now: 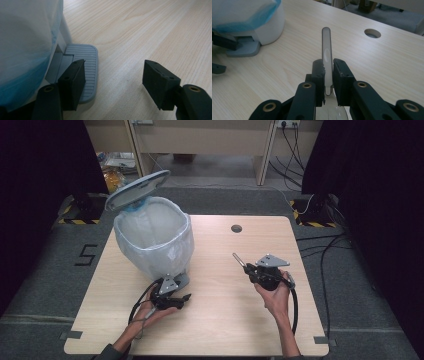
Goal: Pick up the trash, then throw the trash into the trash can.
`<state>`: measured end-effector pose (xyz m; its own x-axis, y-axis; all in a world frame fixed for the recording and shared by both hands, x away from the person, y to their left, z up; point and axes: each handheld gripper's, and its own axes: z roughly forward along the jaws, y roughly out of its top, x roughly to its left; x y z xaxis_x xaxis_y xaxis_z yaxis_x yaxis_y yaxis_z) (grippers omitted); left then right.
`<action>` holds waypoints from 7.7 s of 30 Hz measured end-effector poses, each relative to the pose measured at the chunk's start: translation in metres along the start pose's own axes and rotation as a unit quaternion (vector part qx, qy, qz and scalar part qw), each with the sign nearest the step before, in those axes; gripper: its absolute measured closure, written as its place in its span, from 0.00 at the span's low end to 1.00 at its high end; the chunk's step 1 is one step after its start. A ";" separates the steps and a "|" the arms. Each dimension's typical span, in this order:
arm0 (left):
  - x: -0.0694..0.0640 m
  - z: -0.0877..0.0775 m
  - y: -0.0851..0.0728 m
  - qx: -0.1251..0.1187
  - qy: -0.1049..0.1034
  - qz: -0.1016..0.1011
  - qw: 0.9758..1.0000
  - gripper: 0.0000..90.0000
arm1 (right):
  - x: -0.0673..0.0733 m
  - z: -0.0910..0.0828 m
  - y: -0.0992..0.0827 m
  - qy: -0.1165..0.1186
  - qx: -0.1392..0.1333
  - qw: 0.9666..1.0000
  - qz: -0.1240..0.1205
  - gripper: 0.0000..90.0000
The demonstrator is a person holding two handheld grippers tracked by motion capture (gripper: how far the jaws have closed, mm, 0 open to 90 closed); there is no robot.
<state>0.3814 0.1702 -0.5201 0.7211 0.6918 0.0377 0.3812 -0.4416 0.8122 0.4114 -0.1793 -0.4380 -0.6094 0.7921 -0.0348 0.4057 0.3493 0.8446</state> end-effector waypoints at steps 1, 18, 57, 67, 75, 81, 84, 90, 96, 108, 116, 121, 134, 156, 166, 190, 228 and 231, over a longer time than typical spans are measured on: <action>0.000 0.000 0.000 0.000 0.000 0.000 1.000 0.38 | 0.001 -0.002 0.004 -0.001 -0.002 1.000 -0.004 0.89; 0.001 0.000 0.000 -0.002 -0.002 0.000 1.000 0.39 | 0.008 -0.017 0.051 0.007 -0.025 0.999 -0.038 0.88; 0.002 -0.001 0.000 -0.003 -0.008 -0.005 1.000 0.40 | 0.047 -0.019 0.140 0.045 -0.049 0.993 -0.102 0.89; 0.002 -0.001 0.000 -0.003 -0.008 -0.004 1.000 0.40 | 0.059 -0.012 0.167 0.060 -0.050 0.990 -0.118 0.89; 0.001 -0.001 0.000 -0.004 -0.011 -0.010 1.000 0.40 | 0.071 -0.009 0.186 0.068 -0.055 0.987 -0.133 0.89; 0.001 -0.001 0.000 -0.004 -0.010 -0.010 1.000 0.40 | 0.081 -0.002 0.196 0.076 -0.055 0.985 -0.143 0.89; 0.001 -0.001 0.000 -0.004 -0.011 -0.010 1.000 0.40 | 0.085 0.003 0.200 0.079 -0.053 0.985 -0.146 0.89; 0.001 -0.001 0.000 -0.004 -0.011 -0.010 1.000 0.40 | 0.092 0.011 0.205 0.087 -0.057 0.983 -0.148 0.89; 0.002 -0.001 0.000 -0.002 -0.011 -0.008 1.000 0.40 | 0.100 0.019 0.212 0.095 -0.060 0.982 -0.149 0.89; 0.002 -0.001 0.000 -0.001 -0.011 -0.007 1.000 0.40 | 0.118 0.036 0.230 0.109 -0.063 0.979 -0.158 0.89; 0.002 -0.001 0.000 0.000 -0.011 -0.006 1.000 0.40 | 0.125 0.045 0.238 0.114 -0.062 0.979 -0.157 0.89; 0.002 -0.001 0.000 -0.001 -0.011 -0.006 1.000 0.40 | 0.134 0.054 0.245 0.122 -0.067 0.978 -0.155 0.89; 0.003 -0.001 0.000 -0.003 -0.012 -0.004 1.000 0.40 | 0.145 0.072 0.252 0.136 -0.070 0.977 -0.146 0.89; 0.003 -0.001 0.000 -0.003 -0.014 -0.004 1.000 0.40 | 0.153 0.088 0.253 0.143 -0.064 0.979 -0.133 0.79; 0.003 -0.001 0.000 -0.003 -0.015 -0.005 1.000 0.40 | 0.144 0.078 0.249 0.134 -0.069 0.980 -0.130 0.71; 0.003 -0.001 -0.001 -0.003 -0.020 -0.010 1.000 0.40 | 0.097 0.040 0.222 0.100 -0.082 0.989 -0.077 0.49; 0.003 -0.001 -0.001 -0.007 -0.019 -0.008 1.000 0.40 | 0.037 -0.015 0.128 0.033 -0.056 0.997 -0.051 0.40; 0.004 -0.001 -0.001 -0.006 -0.021 -0.008 1.000 0.40 | 0.032 -0.017 0.115 0.028 -0.050 0.997 -0.044 0.40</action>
<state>0.3830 0.1738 -0.5196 0.7384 0.6744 -0.0002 0.3870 -0.4234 0.8191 0.4276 -0.1224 -0.3329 -0.6776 0.7306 -0.0849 0.2800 0.3630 0.8887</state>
